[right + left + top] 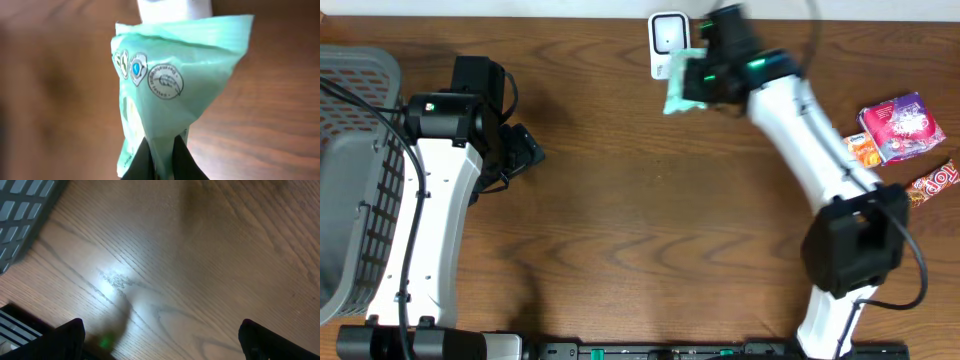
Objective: Scan the item barcode
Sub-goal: 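Hold the wipes pack in front of the scanner and turn it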
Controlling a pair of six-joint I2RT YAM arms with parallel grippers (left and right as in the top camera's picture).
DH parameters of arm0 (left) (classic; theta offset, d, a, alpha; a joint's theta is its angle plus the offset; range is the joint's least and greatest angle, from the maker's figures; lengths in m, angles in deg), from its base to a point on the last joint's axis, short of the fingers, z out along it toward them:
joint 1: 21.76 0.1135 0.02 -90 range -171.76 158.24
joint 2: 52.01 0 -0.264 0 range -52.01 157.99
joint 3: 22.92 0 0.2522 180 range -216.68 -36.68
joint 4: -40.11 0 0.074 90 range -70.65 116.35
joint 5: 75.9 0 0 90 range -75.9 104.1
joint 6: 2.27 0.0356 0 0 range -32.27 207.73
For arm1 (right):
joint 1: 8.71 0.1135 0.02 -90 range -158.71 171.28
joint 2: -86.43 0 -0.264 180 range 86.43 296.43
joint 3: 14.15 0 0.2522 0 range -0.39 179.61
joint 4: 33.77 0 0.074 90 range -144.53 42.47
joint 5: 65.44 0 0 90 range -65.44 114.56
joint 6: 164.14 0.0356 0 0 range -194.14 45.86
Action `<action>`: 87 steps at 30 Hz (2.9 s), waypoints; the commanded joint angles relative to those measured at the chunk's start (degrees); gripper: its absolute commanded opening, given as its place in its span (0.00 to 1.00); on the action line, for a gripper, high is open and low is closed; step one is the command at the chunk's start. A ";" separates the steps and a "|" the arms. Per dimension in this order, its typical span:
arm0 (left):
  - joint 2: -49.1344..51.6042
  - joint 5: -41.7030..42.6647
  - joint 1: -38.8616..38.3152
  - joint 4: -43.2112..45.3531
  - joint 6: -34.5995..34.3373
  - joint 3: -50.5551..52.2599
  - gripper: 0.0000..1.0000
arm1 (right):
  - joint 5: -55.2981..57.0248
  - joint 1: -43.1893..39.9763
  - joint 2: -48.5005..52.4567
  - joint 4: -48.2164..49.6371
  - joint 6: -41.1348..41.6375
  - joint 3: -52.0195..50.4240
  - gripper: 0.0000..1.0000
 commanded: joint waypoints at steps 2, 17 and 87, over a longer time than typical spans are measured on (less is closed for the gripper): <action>0.00 -0.33 0.09 -0.15 0.11 0.09 0.98 | -36.72 -5.20 2.25 -10.16 -30.18 1.01 0.01; 0.00 -0.33 0.09 -0.15 0.11 0.09 0.98 | -38.88 -5.07 3.06 -16.85 -47.95 -1.86 0.01; 0.00 -0.33 0.09 -0.15 0.11 0.09 0.98 | -5.97 -2.47 18.51 50.51 41.42 -1.73 0.01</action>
